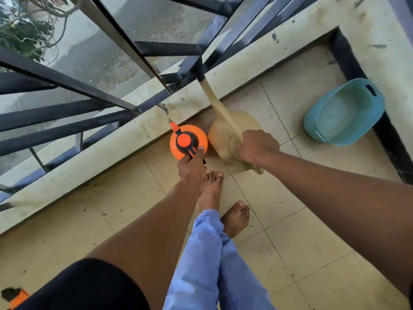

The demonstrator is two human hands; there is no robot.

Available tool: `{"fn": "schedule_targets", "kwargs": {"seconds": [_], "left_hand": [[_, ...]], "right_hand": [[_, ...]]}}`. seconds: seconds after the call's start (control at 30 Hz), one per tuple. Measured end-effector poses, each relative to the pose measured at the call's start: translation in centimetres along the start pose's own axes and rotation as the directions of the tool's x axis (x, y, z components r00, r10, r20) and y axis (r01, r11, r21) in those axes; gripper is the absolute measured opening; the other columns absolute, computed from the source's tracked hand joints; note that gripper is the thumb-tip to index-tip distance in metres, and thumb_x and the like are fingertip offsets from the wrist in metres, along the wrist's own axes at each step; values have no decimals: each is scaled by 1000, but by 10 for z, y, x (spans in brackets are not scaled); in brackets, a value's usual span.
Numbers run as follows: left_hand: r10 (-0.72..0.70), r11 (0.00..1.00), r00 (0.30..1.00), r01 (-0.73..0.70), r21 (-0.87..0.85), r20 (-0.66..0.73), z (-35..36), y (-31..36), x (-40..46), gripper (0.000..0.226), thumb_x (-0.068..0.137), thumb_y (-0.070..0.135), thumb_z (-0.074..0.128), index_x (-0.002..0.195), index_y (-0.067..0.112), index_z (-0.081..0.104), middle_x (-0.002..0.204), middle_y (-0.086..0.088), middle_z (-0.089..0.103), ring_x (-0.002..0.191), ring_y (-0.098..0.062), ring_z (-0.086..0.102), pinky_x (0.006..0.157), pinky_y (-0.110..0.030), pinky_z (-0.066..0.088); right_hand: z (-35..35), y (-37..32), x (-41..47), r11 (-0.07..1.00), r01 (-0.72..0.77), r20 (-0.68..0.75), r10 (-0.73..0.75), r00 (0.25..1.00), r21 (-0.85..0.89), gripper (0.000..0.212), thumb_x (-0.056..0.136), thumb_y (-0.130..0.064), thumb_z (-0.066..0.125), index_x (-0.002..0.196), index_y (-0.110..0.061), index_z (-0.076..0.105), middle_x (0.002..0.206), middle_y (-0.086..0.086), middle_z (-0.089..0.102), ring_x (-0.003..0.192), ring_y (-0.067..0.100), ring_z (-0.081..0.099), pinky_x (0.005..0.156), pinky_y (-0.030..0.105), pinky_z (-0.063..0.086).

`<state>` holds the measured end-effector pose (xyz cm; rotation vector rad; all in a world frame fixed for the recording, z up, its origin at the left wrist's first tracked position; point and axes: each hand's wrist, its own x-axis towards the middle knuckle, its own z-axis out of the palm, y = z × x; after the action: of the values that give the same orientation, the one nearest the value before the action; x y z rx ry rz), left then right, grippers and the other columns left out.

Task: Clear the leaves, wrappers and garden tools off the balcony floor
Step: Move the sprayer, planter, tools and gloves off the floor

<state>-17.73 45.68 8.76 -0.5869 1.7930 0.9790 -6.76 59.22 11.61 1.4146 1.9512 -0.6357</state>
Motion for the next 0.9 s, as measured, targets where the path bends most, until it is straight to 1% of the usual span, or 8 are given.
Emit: {"fn": "schedule_targets", "kwargs": {"seconds": [0.13,0.3,0.43,0.5,0.63,0.73,0.83,0.9], "left_hand": [[2,999,1000,-1,45,-22,-7,-7,1,18,92,35,76,85,21,69,80,2,64,71,-17,60,81,-32,59],[39,994,998,-34,108,-50,-15,-15,4,22,90,38,76,82,19,69,83,-1,69,81,-23,66,92,-41,60],[44,991,998,-37,125,-53,-17,-16,5,23,89,41,77,86,19,70,87,-4,70,81,-23,65,94,-45,60],[38,992,998,-32,126,-45,-17,-16,6,22,90,39,76,87,19,68,88,-5,69,81,-23,64,95,-46,59],[21,992,999,-15,122,-45,-19,-18,5,21,91,36,75,88,18,66,94,-7,69,94,-28,67,100,-47,56],[-1,993,999,6,116,-47,-18,-19,4,18,92,32,74,89,17,66,96,-7,71,102,-31,70,101,-46,56],[-20,992,998,29,125,-65,-18,-23,4,17,91,30,75,89,16,67,99,-8,73,102,-33,72,98,-44,58],[-29,991,997,39,125,-75,-18,-27,4,13,89,27,74,87,16,67,96,-8,73,98,-33,72,96,-43,59]], "right_hand": [[5,3,-6,1000,4,43,-4,999,-8,24,95,-31,56,114,-18,61,76,-2,47,79,25,57,56,30,39],[7,5,-9,999,38,62,-38,997,-4,15,92,-30,56,102,-19,56,81,0,55,79,24,61,54,30,38],[7,6,-10,999,42,41,-42,998,-4,12,92,-30,57,97,-21,51,79,-1,54,77,23,59,52,28,34],[9,7,-10,999,50,25,-50,998,-7,11,94,-30,57,98,-21,52,78,-2,51,76,23,58,51,28,33],[13,7,-12,997,78,0,-78,997,7,16,98,-29,54,107,-17,59,76,-3,47,77,24,56,50,28,30],[14,6,-11,997,72,-6,-72,997,16,19,99,-29,54,111,-16,60,78,-2,50,79,25,57,50,29,32],[15,6,-10,998,57,6,-57,998,27,18,99,-27,54,112,-15,60,78,-1,49,80,25,57,52,29,35],[16,5,-9,997,46,7,-47,999,63,19,99,-26,56,114,-14,61,79,-1,49,81,25,57,54,30,37]]}}
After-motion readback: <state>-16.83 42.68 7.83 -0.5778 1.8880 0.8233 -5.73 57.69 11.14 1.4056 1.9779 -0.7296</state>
